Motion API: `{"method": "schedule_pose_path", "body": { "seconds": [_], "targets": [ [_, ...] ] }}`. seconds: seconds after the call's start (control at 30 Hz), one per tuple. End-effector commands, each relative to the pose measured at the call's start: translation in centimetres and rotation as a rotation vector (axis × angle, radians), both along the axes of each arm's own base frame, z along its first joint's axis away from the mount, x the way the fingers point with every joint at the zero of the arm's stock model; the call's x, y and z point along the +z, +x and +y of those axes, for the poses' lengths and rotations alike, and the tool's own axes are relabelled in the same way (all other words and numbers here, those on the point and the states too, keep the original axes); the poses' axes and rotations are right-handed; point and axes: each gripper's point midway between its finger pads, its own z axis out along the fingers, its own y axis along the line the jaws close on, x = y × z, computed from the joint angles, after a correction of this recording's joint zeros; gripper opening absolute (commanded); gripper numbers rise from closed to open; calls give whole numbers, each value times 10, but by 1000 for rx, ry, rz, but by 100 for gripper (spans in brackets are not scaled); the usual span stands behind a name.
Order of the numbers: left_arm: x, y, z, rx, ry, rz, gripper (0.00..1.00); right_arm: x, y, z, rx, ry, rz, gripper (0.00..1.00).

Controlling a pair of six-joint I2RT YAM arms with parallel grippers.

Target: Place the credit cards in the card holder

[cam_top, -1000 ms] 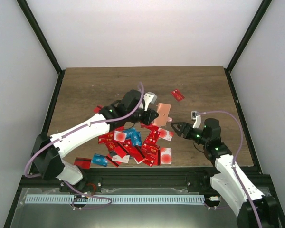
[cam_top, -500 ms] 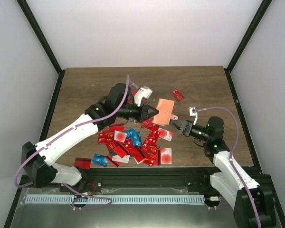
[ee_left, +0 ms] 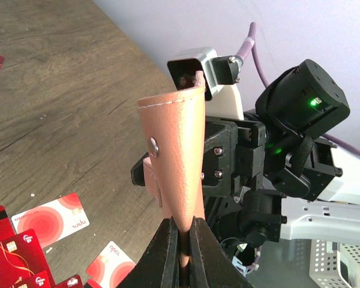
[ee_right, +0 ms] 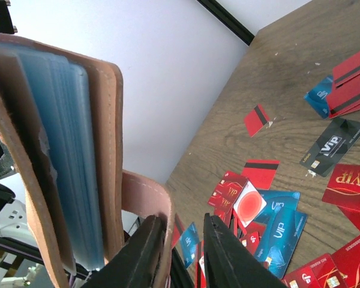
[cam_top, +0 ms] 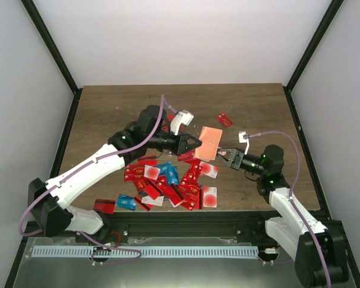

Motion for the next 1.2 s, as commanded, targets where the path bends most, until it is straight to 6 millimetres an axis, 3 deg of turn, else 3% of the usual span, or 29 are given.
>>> {"method": "schedule_pose_path", "body": {
  "seconds": [0.0,0.17,0.37,0.57,0.8,0.97,1.07,1.17],
  "targets": [
    [10,3,-6,-17,-36,-22,4,22,0,1,21,16,-74,18],
    [-2,8,-10,-15,-20,-8,4,19,2,0,12,10,-65,2],
    [-29,30,-20,8,12,20,4,-10,19,-12,-123,-80,64,1],
    [-81,63,-35,22,55,93,5,-56,37,-38,-324,-225,247,1],
    [-142,94,-63,-15,102,168,6,-84,47,-51,-403,-286,328,1],
    [-186,122,-69,11,163,207,13,-113,59,-54,-420,-337,414,1],
    [-203,135,-69,33,206,196,21,-123,64,-53,-409,-345,443,1],
    [-221,143,-62,69,276,168,36,-133,67,-52,-401,-355,464,1]
  ]
}}
